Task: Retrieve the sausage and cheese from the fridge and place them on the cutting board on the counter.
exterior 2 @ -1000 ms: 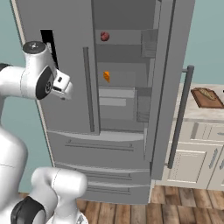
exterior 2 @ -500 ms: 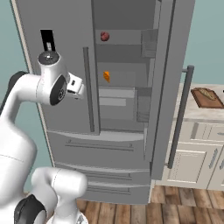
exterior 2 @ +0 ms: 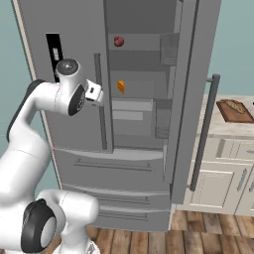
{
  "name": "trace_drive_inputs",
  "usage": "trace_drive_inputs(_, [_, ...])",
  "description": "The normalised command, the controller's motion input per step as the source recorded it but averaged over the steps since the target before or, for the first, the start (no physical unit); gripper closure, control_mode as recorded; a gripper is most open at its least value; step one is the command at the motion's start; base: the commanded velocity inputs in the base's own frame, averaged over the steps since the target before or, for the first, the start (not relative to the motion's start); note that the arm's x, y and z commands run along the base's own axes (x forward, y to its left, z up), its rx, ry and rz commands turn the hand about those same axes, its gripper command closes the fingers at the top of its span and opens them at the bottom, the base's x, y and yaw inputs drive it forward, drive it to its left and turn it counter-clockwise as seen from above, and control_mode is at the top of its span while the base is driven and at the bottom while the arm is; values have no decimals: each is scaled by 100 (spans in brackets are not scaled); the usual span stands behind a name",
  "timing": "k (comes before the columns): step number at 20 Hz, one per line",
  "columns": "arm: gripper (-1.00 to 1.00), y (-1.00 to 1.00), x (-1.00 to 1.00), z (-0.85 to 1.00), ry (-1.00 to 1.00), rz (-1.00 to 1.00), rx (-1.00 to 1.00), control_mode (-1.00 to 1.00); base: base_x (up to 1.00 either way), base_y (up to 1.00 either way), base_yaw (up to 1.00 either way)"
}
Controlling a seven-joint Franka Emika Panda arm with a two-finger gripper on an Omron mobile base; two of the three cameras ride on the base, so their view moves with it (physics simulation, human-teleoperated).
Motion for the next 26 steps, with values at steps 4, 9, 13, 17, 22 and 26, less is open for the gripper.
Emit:
trace_drive_inputs(4, [-100,0,11,0,0,0,0,-100,0,0,0])
trace_drive_inputs(9, [-100,-1,7,-7,-2,0,-1,-100,0,0,0])
trace_drive_inputs(13, [-100,0,44,-7,-9,0,0,-100,0,0,0])
trace_drive_inputs(17, [-100,0,58,-22,-11,0,0,-100,0,0,0])
trace_drive_inputs(22, [-100,-1,40,-17,-5,0,0,-100,0,0,0])
trace_drive_inputs(26, [-100,-3,26,-2,0,0,0,-100,0,0,0])
